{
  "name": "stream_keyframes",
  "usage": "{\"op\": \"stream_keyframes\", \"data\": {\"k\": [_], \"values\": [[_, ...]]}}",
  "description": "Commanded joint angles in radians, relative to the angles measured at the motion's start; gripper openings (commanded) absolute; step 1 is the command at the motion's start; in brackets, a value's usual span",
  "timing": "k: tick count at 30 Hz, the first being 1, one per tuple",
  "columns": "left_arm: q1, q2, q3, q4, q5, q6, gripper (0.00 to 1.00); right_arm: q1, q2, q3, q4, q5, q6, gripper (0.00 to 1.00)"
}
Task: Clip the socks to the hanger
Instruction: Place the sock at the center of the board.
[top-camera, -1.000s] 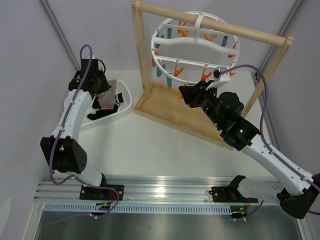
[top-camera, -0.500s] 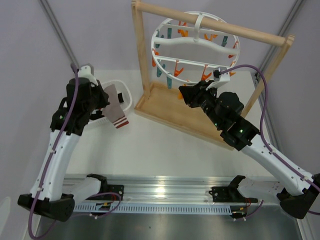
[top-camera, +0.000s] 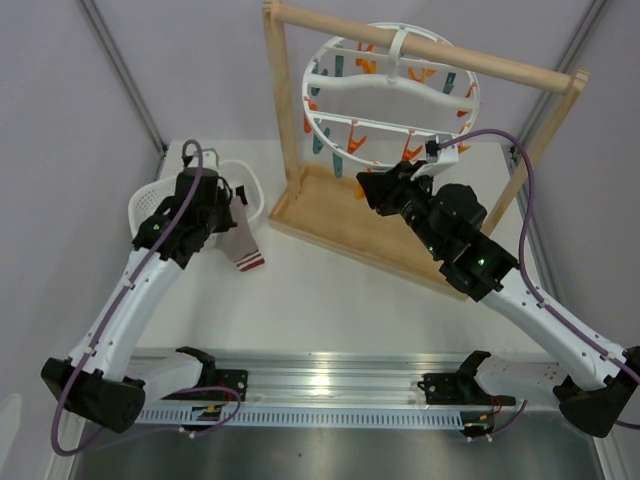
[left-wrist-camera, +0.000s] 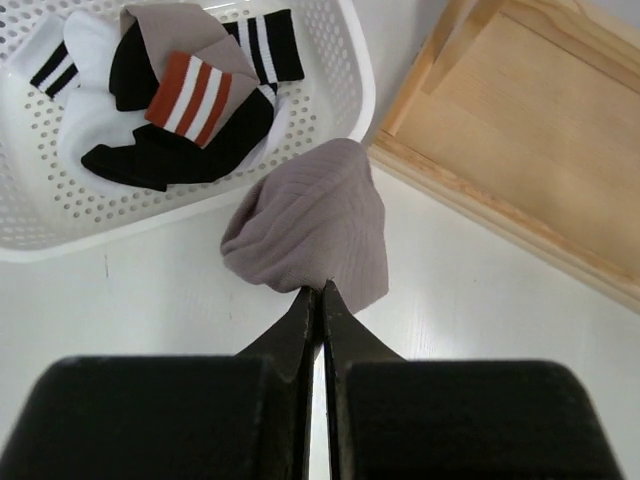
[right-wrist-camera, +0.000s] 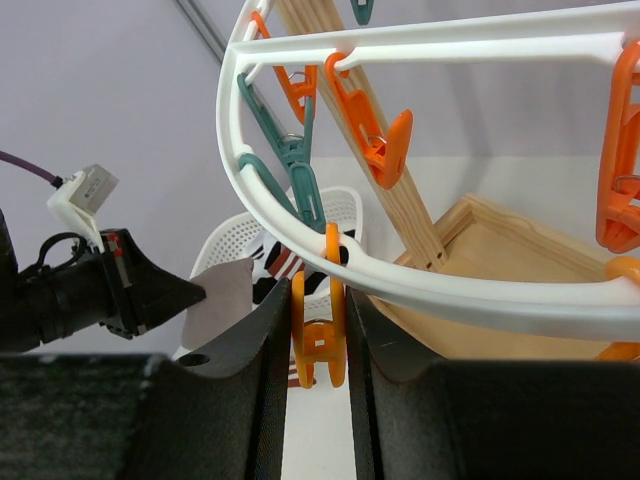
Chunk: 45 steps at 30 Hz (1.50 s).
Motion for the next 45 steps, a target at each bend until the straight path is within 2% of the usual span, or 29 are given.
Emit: {"op": "stream_keyframes", "data": {"k": [1, 5, 7, 12, 15, 18, 19, 20, 22, 24, 28, 29, 35, 41, 45], "values": [[-0.093, -0.004, -0.007, 0.027, -0.107, -0.028, 0.01, 0.014, -0.003, -0.010, -0.012, -0.017, -0.004, 0.03], [-0.273, 0.034, -0.116, 0.086, -0.196, -0.128, 0.01, 0.012, -0.007, -0.025, 0.000, -0.007, -0.008, 0.03], [-0.388, 0.067, -0.203, 0.143, -0.239, -0.167, 0.02, 0.012, -0.009, -0.030, 0.000, -0.007, -0.008, 0.03], [-0.661, 0.162, -0.303, 0.212, -0.296, -0.313, 0.06, 0.011, -0.020, -0.041, -0.008, 0.009, -0.014, 0.03], [-0.800, 0.182, -0.334, 0.215, -0.304, -0.398, 0.16, 0.009, -0.029, -0.045, -0.012, 0.018, -0.021, 0.03], [-0.917, 0.140, -0.359, 0.217, -0.292, -0.445, 0.31, 0.009, -0.034, -0.045, -0.017, 0.024, -0.025, 0.03], [-0.934, 0.125, -0.363, 0.212, -0.275, -0.457, 0.55, 0.008, -0.035, -0.045, -0.020, 0.024, -0.025, 0.03], [-0.954, 0.093, -0.372, 0.196, -0.258, -0.491, 0.68, 0.008, -0.035, -0.045, -0.020, 0.027, -0.027, 0.03], [-0.956, 0.055, -0.414, 0.185, -0.209, -0.549, 0.89, 0.008, -0.037, -0.044, -0.021, 0.027, -0.028, 0.03], [-0.951, -0.005, -0.437, 0.141, -0.216, -0.592, 0.92, 0.008, -0.037, -0.044, -0.020, 0.029, -0.028, 0.03], [-0.879, -0.080, -0.496, 0.059, -0.213, -0.700, 0.91, 0.008, -0.037, -0.042, -0.020, 0.023, -0.028, 0.03], [-0.820, -0.091, -0.510, 0.062, -0.168, -0.718, 0.91, 0.008, -0.037, -0.042, -0.020, 0.021, -0.028, 0.03], [-0.616, -0.137, -0.662, 0.175, -0.029, -0.744, 0.76, 0.008, -0.035, -0.044, -0.017, 0.004, -0.025, 0.03], [-0.502, -0.030, -0.679, 0.232, 0.000, -0.746, 0.70, 0.009, -0.047, -0.053, -0.015, -0.010, -0.024, 0.04], [-0.465, 0.059, -0.653, 0.260, 0.004, -0.726, 0.67, 0.008, -0.058, -0.061, -0.009, -0.020, -0.022, 0.04]]}}
